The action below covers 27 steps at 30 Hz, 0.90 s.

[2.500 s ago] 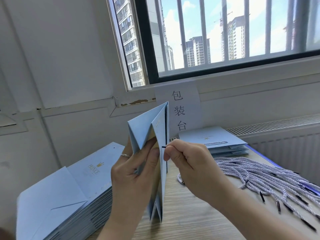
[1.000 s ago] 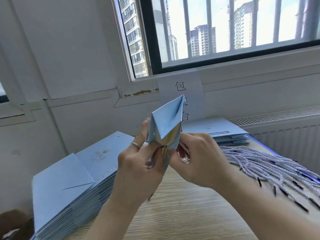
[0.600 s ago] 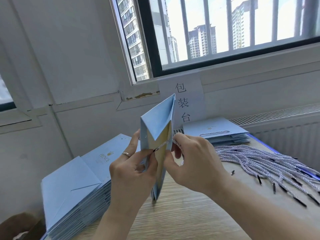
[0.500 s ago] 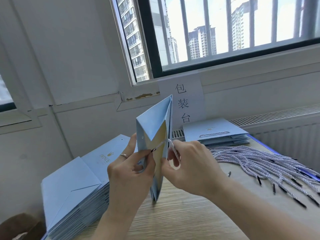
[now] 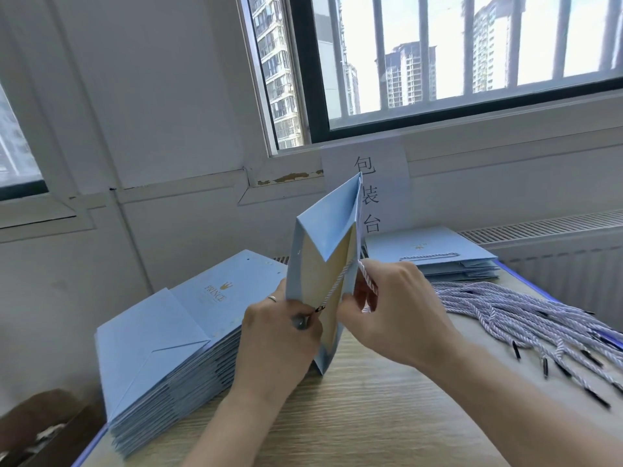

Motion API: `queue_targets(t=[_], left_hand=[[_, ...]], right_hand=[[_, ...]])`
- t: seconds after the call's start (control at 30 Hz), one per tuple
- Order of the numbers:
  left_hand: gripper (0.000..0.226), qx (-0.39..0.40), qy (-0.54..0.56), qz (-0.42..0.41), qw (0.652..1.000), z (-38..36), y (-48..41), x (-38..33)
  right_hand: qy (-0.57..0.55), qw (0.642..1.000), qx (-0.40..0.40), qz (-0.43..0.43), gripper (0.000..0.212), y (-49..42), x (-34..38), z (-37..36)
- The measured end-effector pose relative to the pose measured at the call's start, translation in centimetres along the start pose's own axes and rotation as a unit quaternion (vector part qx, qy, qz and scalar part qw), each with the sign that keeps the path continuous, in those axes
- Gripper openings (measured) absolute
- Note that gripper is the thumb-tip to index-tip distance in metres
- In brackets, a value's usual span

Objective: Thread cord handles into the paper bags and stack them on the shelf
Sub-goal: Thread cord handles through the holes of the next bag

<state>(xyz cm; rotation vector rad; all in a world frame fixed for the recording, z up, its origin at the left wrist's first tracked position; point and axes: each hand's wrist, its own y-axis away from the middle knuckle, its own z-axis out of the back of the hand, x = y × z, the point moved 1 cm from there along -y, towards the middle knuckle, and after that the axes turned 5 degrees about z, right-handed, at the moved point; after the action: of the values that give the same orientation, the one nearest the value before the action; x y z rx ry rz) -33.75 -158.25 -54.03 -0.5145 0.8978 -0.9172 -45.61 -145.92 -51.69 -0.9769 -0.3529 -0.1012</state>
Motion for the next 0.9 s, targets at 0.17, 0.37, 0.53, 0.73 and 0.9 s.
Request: queue_targets(t=[0.17, 0.37, 0.53, 0.73, 0.9], left_hand=[[0.026, -0.017, 0.027, 0.028, 0.999, 0.2, 0.2, -0.2], [0.023, 0.039, 0.122, 0.044, 0.991, 1.4, 0.9, -1.2], [0.016, 0.089, 0.163, 0.043, 0.982, 1.8, 1.3, -1.2], [0.024, 0.119, 0.12, 0.002, 0.986, 1.8, 1.4, -0.8], [0.027, 0.089, 0.072, 0.02, 0.993, 1.3, 1.5, -0.2]], right_hand=[[0.017, 1.0, 0.006, 0.002, 0.028, 0.0, -0.2, -0.3], [0.021, 0.999, 0.012, 0.027, 0.025, 0.1, -0.1, -1.0], [-0.019, 0.996, 0.072, 0.041, 0.029, -0.3, -0.8, -0.7], [0.043, 0.954, 0.296, -0.012, 0.025, -0.4, -3.3, 1.0], [0.046, 0.907, 0.407, -0.101, 0.017, 0.1, -4.4, 1.9]])
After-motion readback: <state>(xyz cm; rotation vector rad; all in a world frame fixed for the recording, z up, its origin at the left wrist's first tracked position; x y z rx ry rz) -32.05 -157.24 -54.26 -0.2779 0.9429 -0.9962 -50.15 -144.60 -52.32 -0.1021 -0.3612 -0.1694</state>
